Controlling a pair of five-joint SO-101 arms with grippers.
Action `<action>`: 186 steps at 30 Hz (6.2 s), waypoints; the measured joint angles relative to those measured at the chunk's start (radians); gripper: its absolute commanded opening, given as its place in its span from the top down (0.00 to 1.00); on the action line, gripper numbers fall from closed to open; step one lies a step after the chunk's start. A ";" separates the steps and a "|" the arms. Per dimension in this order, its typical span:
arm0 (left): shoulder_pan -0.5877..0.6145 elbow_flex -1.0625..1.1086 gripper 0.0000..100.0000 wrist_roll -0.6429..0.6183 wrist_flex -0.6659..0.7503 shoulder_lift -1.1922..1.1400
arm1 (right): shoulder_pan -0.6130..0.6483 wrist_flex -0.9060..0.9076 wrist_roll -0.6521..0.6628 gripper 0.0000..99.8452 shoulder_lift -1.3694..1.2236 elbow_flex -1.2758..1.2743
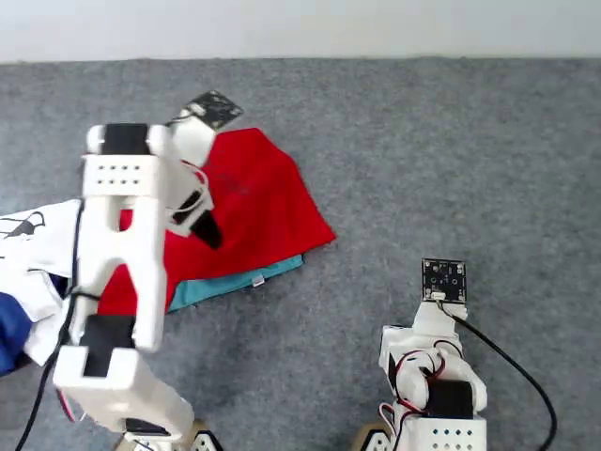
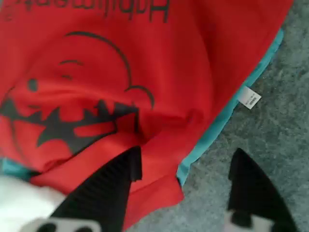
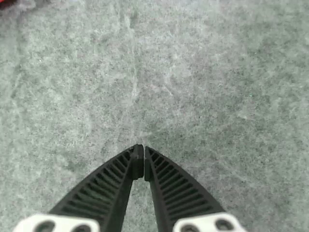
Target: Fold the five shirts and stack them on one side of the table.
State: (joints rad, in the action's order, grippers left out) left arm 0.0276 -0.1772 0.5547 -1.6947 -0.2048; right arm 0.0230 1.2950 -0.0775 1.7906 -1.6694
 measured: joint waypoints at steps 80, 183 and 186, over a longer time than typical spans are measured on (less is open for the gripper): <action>0.787 -0.496 0.91 0.061 0.002 0.026 | 0.000 0.000 0.000 0.99 0.000 0.000; 0.334 0.508 0.99 -0.232 1.073 1.057 | 0.000 0.000 0.000 0.99 0.000 0.000; 0.250 0.453 0.99 -0.239 1.183 1.057 | 0.000 0.000 0.000 0.99 0.000 0.000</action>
State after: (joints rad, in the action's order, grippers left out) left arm 0.2777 0.2754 0.3153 -0.5117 0.8523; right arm 0.0230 1.2950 -0.0775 1.7906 -1.6694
